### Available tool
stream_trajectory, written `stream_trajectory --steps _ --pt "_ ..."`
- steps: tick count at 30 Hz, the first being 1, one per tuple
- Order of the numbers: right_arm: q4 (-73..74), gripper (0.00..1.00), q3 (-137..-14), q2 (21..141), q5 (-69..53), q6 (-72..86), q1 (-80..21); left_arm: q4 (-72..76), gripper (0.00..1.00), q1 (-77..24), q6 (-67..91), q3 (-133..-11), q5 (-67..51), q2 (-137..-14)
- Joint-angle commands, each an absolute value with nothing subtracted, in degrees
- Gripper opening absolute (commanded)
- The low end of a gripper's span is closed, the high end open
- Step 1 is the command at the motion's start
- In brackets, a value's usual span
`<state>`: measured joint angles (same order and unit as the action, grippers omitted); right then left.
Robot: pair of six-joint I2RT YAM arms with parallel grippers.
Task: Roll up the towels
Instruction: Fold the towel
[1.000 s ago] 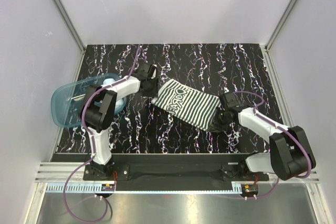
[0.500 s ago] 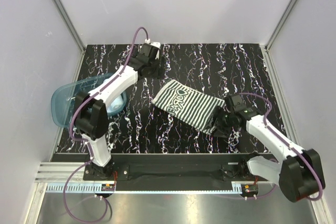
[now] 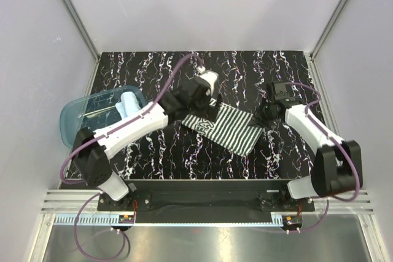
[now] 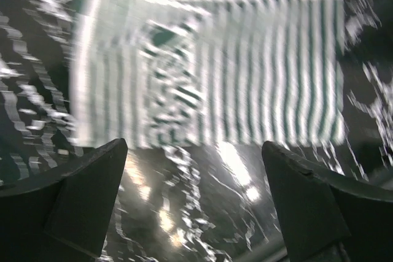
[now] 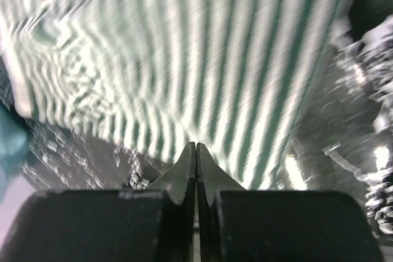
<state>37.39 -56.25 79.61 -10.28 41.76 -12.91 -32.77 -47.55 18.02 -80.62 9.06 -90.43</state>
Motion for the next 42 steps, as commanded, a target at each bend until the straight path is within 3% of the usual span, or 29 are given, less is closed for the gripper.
stream_trajectory --steps 1,5,13,23,27,35,42 --pt "33.6 0.0 -55.91 83.92 -12.81 38.77 -4.35 -28.84 0.99 -54.38 18.28 -79.02 11.43 -88.68" --pt "29.98 0.0 -53.62 88.58 -16.25 37.36 2.26 -27.69 0.99 -59.83 18.11 -78.92 13.44 -89.91" --pt "24.88 0.0 -51.6 97.64 -17.4 35.68 3.86 -25.84 0.99 -65.47 16.53 -82.0 13.62 -95.44" --pt "28.82 0.0 -51.06 96.24 -13.36 33.58 8.35 -24.44 0.99 -66.62 13.8 -91.23 8.97 -106.95" --pt "28.39 0.0 -49.93 93.87 -15.99 33.92 8.35 -19.26 0.93 -66.62 12.75 -90.0 2.91 -110.56" --pt "31.46 0.0 -49.65 86.93 -17.76 33.14 8.35 -16.79 0.61 -66.53 13.97 -87.9 -1.93 -118.3" --pt "36.91 0.0 -53.7 80.08 -18.02 32.87 8.35 -15.47 0.59 -64.34 17.49 -78.06 -0.18 -115.67"
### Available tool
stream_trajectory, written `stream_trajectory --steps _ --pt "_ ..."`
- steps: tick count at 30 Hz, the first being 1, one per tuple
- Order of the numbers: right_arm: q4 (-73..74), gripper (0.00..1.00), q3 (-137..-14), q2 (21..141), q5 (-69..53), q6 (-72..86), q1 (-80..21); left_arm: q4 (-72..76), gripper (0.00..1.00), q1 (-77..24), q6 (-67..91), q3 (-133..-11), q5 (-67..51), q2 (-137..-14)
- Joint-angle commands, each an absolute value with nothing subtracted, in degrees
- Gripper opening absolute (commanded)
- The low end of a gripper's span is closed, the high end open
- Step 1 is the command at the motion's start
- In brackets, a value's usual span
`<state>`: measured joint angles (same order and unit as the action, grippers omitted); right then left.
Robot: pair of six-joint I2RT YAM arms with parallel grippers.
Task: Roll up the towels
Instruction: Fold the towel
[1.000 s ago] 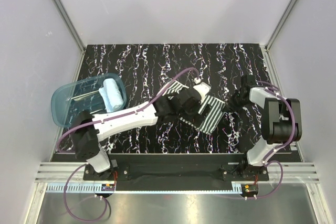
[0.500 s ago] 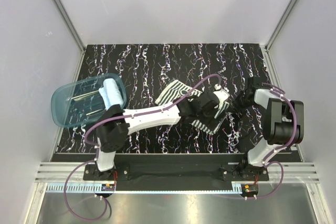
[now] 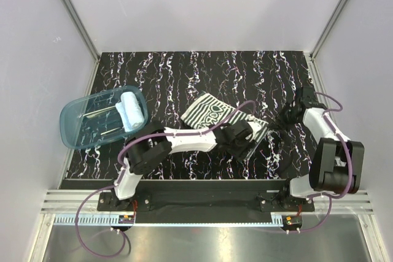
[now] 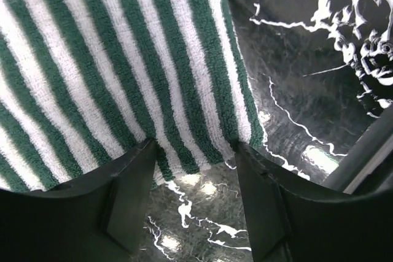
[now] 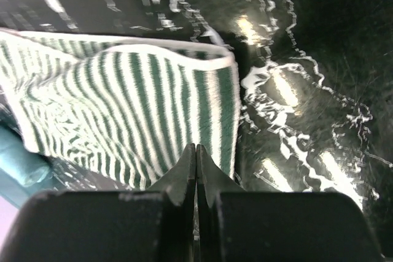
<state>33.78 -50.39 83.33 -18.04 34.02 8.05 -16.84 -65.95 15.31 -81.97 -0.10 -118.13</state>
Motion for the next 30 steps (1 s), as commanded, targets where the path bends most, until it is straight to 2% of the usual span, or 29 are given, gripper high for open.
stream_trajectory --steps 1,5,8,10,11,12,13,15,16,19,20,21,24,27,28,29,30 --pt "37.78 0.0 -54.14 79.55 -18.1 32.7 8.35 -15.12 0.59 -63.64 17.66 -75.96 -0.18 -114.97" --pt "39.72 0.0 -56.25 77.52 -17.14 32.17 8.35 -16.08 0.59 -63.02 17.67 -72.69 2.54 -111.1" --pt "40.87 0.03 -56.95 76.03 -16.0 31.64 8.35 -18.54 0.64 -63.02 17.75 -72.86 4.56 -107.5" --pt "41.74 0.04 -57.22 74.54 -14.86 31.46 8.35 -20.47 0.7 -63.19 17.93 -73.47 6.41 -103.91" --pt "42.01 0.08 -57.48 74.01 -14.33 31.38 8.35 -21.0 0.79 -63.28 18.19 -73.65 7.37 -102.58" --pt "42.1 0.15 -57.48 72.44 -13.8 31.29 8.35 -21.27 0.87 -63.46 18.28 -73.65 8.43 -101.09" --pt "42.1 0.27 -57.39 71.64 -13.54 31.29 8.35 -21.27 0.99 -63.98 18.28 -73.39 10.18 -98.29" --pt "42.27 0.36 -57.31 69.1 -13.01 31.29 8.35 -21.27 0.99 -64.42 18.54 -73.04 11.94 -95.81" --pt "41.49 0.59 -56.96 68.3 -13.09 31.12 8.35 -20.14 0.99 -64.77 18.98 -72.69 13.17 -93.8" --pt "40.52 1.0 -56.25 65.75 -12.92 31.11 8.35 -12.17 0.99 -63.12 23.88 -69.35 10.13 -91.76" --pt "40.26 1.0 -55.99 65.39 -12.83 31.11 8.35 -9.95 0.99 -62.06 26.52 -68.91 6.11 -92.19" --pt "40.08 1.0 -55.9 64.96 -13.09 31.03 8.35 -7.41 0.99 -60.92 26.89 -67.95 -4.46 -92.89" --pt "40.86 1.0 -55.99 63.73 -12.92 30.59 8.35 5.13 0.99 -57.4 34.69 -65.23 -17.78 -95.45" --pt "41.48 1.0 -55.9 61.8 -11.0 30.15 8.35 32.88 0.99 -54.41 48.39 -55.13 -27.74 -95.72" --pt "42.18 1.0 -55.99 61.35 -10.46 29.62 8.35 39.14 0.99 -53.27 50.6 -53.54 -27.43 -94.15" --pt "42.54 1.0 -56.07 60.91 -9.94 29.45 8.35 34.85 0.99 -53.17 48.19 -54.48 -24.81 -92.13" --pt "42.89 1.0 -55.99 60.47 -9.41 29.36 8.35 28.11 0.99 -53.87 43.81 -56.32 -13.56 -89.5"
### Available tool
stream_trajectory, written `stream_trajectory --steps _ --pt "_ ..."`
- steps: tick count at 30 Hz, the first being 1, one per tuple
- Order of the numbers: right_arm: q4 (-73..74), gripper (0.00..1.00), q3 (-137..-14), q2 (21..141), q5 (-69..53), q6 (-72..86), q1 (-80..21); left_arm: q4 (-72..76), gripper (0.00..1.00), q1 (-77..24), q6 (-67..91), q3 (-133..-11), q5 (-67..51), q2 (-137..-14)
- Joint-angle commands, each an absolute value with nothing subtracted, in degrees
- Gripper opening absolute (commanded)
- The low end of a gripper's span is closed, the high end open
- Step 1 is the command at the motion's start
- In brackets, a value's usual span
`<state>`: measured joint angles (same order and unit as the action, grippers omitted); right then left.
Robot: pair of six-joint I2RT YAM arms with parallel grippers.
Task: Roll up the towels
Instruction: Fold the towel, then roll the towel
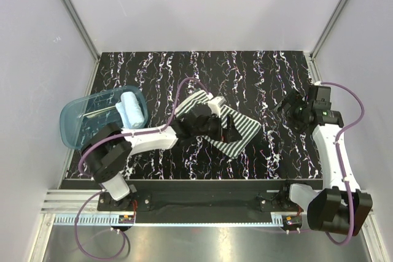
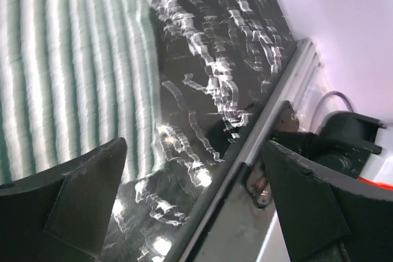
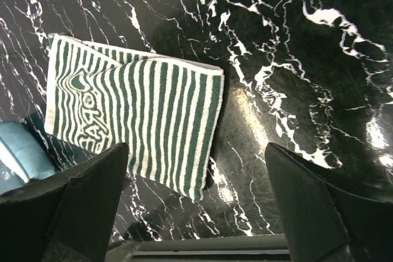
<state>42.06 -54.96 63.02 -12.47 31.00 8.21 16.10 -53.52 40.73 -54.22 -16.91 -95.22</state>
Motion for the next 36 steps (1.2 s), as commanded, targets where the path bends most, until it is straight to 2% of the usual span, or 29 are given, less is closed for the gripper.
stream_trajectory --steps 1,3,5,8,9,12,13,15,16,17,20,21,23,27,36 --pt "43.33 1.0 -55.81 60.29 -9.32 29.36 8.35 15.42 0.99 -57.71 33.33 -58.08 -6.23 -84.43" --pt "43.07 1.0 -55.37 59.85 -9.58 29.53 8.35 8.29 0.99 -63.08 24.65 -62.83 14.03 -80.79" --pt "42.72 1.0 -54.58 60.03 -9.58 29.79 8.35 3.53 0.99 -66.71 19.17 -65.03 19.32 -79.28" --pt "41.66 1.0 -53.79 60.47 -10.37 30.85 8.35 4.13 0.99 -64.78 20.12 -62.5 17.16 -80.24" --pt "41.31 1.0 -53.62 60.64 -10.63 31.11 8.35 4.74 0.99 -63.64 20.91 -62.14 8.09 -81.46" --pt "42.36 1.0 -53.88 60.56 -10.29 30.42 8.35 1.88 0.99 -60.38 24.87 -63.7 -1.74 -84.88" --pt "42.54 1.0 -54.14 60.38 -9.76 30.32 8.35 -1.2 0.99 -62.47 22.44 -65.2 -0.19 -85.86" --pt "42.89 1.0 -54.14 60.03 -8.8 29.97 8.35 -7.09 0.96 -66.34 18.74 -67.75 11.71 -89.1" --pt "42.89 1.0 -53.97 60.03 -8.79 30.06 8.35 -8.25 0.92 -69.32 16.55 -69.76 13.95 -90.51" --pt "42.72 1.0 -53.88 60.12 -8.88 30.15 8.35 -10.26 0.83 -70.39 16.35 -71.26 16.06 -92.09" --pt "42.8 1.0 -53.7 60.47 -9.58 30.32 8.35 -17.65 0.75 -72.51 16.87 -76.9 20.82 -98.69" --pt "42.98 1.0 -53.61 60.38 -9.58 30.24 8.35 -19.75 0.65 -73.55 17.14 -77.95 23.53 -101.31" --pt "43.07 1.0 -53.53 60.29 -9.23 29.88 8.35 -21.26 0.59 -74.26 17.4 -80.24 24.69 -103.52" --pt "43.5 1.0 -53.44 60.12 -9.23 29.36 8.35 -22.32 0.58 -76.9 17.05 -82.7 28.73 -109.05" --pt "44.03 1.0 -53.35 60.12 -9.76 28.92 8.35 -22.85 0.59 -76.99 16.0 -86.04 30.06 -115.57"
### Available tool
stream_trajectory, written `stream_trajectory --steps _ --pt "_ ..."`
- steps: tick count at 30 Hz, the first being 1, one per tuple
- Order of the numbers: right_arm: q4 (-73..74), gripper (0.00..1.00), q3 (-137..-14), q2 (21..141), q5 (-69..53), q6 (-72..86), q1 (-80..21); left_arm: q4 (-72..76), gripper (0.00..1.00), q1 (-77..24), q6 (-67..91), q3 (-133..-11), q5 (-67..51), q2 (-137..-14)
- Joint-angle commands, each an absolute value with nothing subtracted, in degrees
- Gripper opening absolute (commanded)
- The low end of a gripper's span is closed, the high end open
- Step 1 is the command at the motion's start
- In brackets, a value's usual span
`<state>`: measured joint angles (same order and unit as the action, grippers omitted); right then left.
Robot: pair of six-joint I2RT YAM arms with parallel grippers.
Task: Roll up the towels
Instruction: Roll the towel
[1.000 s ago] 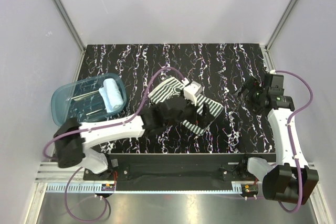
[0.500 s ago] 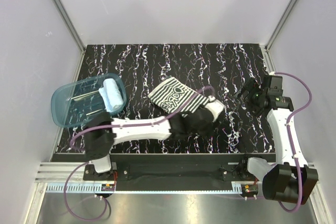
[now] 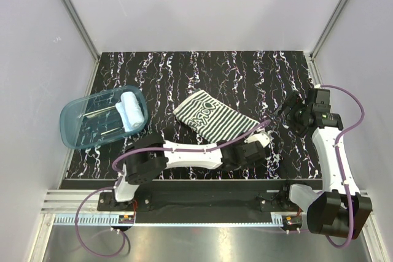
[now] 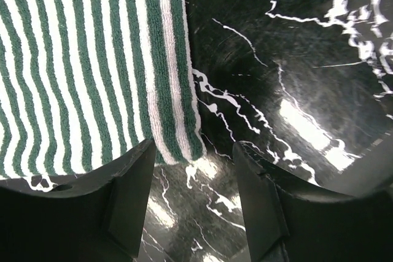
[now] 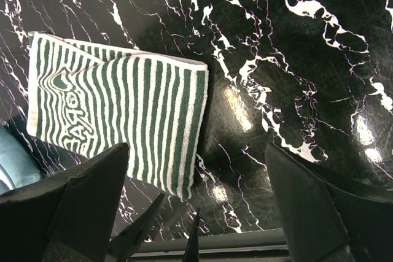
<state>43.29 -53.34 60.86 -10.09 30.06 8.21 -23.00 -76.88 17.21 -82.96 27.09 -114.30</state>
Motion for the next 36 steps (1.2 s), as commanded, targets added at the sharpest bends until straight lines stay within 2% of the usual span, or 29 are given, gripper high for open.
stream_trajectory --steps 1,8,14,18,21,22,23,28,36 --pt "44.03 1.0 -53.35 60.38 -9.84 28.92 8.35 -23.03 0.59 -76.99 16.0 -86.04 30.06 -115.92" --pt "43.86 1.0 -53.53 60.99 -10.2 28.83 8.35 -20.83 0.58 -76.47 16.52 -84.38 28.75 -118.39" --pt "44.21 1.0 -53.53 61.0 -10.19 28.57 8.35 -18.29 0.54 -74.45 16.44 -81.57 27.25 -118.83" --pt "44.3 1.0 -53.61 60.91 -10.37 28.83 8.35 -16.7 0.37 -73.04 16.08 -79.19 24.09 -118.3" --pt "44.38 1.0 -53.61 60.91 -10.55 28.83 8.35 -14.95 0.17 -71.46 16.61 -76.82 20.84 -117.69" --pt "44.38 1.0 -53.7 61.0 -10.63 29.0 8.35 -14.51 0.05 -71.02 16.79 -76.21 19.96 -117.16" --pt "44.56 1.0 -53.79 61.0 -10.81 28.92 8.35 -14.07 0.0 -70.23 16.96 -75.68 18.3 -116.81" --pt "44.74 1.0 -53.96 60.65 -11.86 29.53 8.35 -14.67 0.0 -68.56 18.45 -74.97 11.0 -113.21" --pt "42.02 1.0 -51.07 58.62 -16.69 31.2 8.35 -6.16 0.0 -58.99 31.35 -66.9 -11.05 -103.1"
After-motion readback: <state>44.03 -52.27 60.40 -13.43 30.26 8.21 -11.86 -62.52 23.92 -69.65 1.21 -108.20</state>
